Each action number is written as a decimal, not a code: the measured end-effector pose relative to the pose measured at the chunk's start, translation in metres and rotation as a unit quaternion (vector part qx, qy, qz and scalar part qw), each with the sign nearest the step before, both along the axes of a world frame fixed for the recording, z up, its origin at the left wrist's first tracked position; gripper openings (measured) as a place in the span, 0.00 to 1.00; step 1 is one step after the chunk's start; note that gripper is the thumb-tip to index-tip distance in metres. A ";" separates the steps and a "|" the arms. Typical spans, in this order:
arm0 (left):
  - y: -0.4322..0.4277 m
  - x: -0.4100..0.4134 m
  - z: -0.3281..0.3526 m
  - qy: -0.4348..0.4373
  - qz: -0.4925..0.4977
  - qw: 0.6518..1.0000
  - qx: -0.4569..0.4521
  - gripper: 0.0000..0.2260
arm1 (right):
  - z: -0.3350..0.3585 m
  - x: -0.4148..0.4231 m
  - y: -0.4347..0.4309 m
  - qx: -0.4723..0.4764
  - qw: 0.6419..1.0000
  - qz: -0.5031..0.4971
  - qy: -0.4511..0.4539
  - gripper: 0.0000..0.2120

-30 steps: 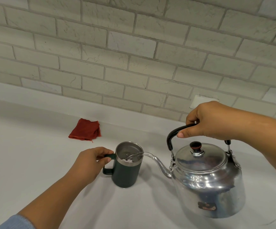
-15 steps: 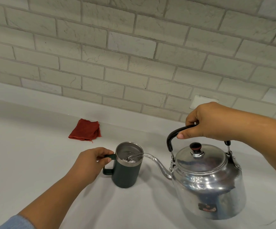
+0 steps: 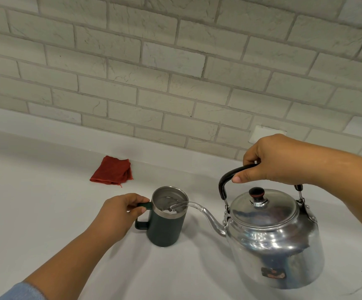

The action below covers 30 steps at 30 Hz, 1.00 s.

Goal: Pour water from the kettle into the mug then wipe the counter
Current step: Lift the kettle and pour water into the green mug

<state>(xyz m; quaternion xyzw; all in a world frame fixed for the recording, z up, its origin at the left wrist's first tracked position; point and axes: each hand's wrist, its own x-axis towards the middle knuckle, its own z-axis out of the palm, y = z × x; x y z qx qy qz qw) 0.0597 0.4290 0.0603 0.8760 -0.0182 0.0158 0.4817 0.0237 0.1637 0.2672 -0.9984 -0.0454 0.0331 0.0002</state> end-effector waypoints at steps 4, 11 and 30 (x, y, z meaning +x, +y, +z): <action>0.000 0.001 0.000 -0.002 -0.001 1.000 -0.001 0.09 | 0.001 0.000 0.002 0.001 1.000 0.000 0.002 0.19; 0.000 0.001 0.000 -0.001 -0.001 1.000 -0.003 0.09 | 0.001 -0.003 0.002 0.015 1.000 -0.001 0.002 0.19; -0.001 0.000 0.006 0.013 -0.003 1.000 0.022 0.09 | -0.022 -0.030 -0.014 0.164 0.982 -0.044 -0.081 0.21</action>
